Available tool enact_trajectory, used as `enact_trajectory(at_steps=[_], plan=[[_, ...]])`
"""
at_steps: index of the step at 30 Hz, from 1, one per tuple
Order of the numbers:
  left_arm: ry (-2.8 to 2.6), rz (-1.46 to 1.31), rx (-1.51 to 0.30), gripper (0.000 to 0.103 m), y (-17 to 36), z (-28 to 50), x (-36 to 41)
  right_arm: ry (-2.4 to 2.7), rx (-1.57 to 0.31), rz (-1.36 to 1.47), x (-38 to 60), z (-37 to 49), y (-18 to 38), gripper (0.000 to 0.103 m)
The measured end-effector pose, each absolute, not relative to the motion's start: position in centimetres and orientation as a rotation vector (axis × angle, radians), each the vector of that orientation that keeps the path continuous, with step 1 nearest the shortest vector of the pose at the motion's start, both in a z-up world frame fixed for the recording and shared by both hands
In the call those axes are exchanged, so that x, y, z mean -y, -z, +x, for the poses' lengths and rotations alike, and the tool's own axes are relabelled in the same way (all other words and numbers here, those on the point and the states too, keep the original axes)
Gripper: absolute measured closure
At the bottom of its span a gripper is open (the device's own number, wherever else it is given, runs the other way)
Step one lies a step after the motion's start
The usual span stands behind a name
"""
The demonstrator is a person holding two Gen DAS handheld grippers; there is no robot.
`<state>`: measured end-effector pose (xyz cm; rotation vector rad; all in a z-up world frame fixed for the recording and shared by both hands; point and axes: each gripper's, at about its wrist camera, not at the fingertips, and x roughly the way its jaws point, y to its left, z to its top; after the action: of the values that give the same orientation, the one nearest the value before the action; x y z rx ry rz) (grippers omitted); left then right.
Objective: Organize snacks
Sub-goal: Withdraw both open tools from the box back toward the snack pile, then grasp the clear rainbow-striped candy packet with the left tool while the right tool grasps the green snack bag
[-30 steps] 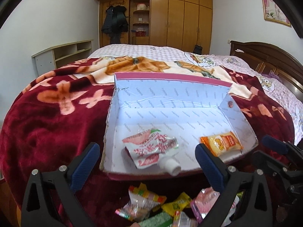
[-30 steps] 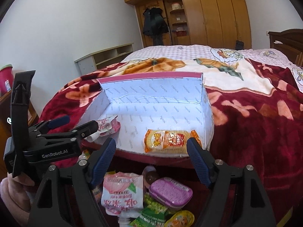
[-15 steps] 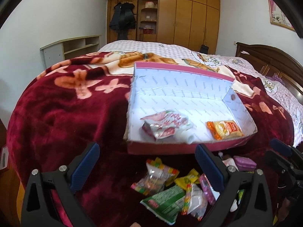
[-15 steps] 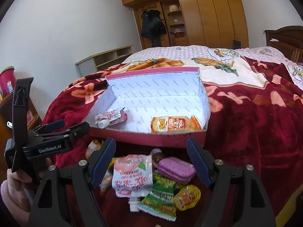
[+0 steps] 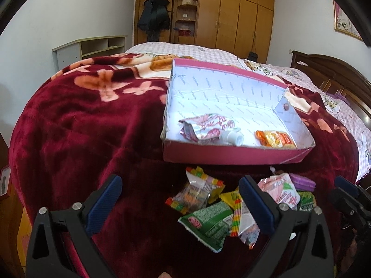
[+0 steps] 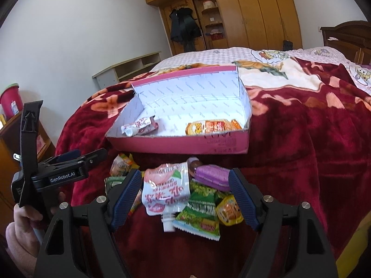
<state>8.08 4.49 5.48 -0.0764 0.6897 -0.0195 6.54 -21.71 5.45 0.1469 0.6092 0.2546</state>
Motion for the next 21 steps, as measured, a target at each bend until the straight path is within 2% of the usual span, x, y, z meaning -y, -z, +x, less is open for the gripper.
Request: enact_trajectory(at_steps=[12,19,20,21], plan=[[0.009,-0.087,-0.73,0.0,-3.3,7.5,-5.4,-0.217,-0.709,0.189,21.8,6.8,-2.2,0.024],[0.007,-0.091,-0.75,0.0,-2.4,7.4,-5.6,-0.218,-0.702,0.177,21.2,7.3,-1.5,0.024],[0.006,-0.092,-0.751,0.0,-2.4,7.4,-5.7,-0.214,-0.697,0.17,21.2,7.4,-1.5,0.025],[0.006,-0.094,-0.752,0.0,-2.3,7.4,-5.7,-0.208,-0.694,0.162,21.1,7.6,-1.5,0.032]])
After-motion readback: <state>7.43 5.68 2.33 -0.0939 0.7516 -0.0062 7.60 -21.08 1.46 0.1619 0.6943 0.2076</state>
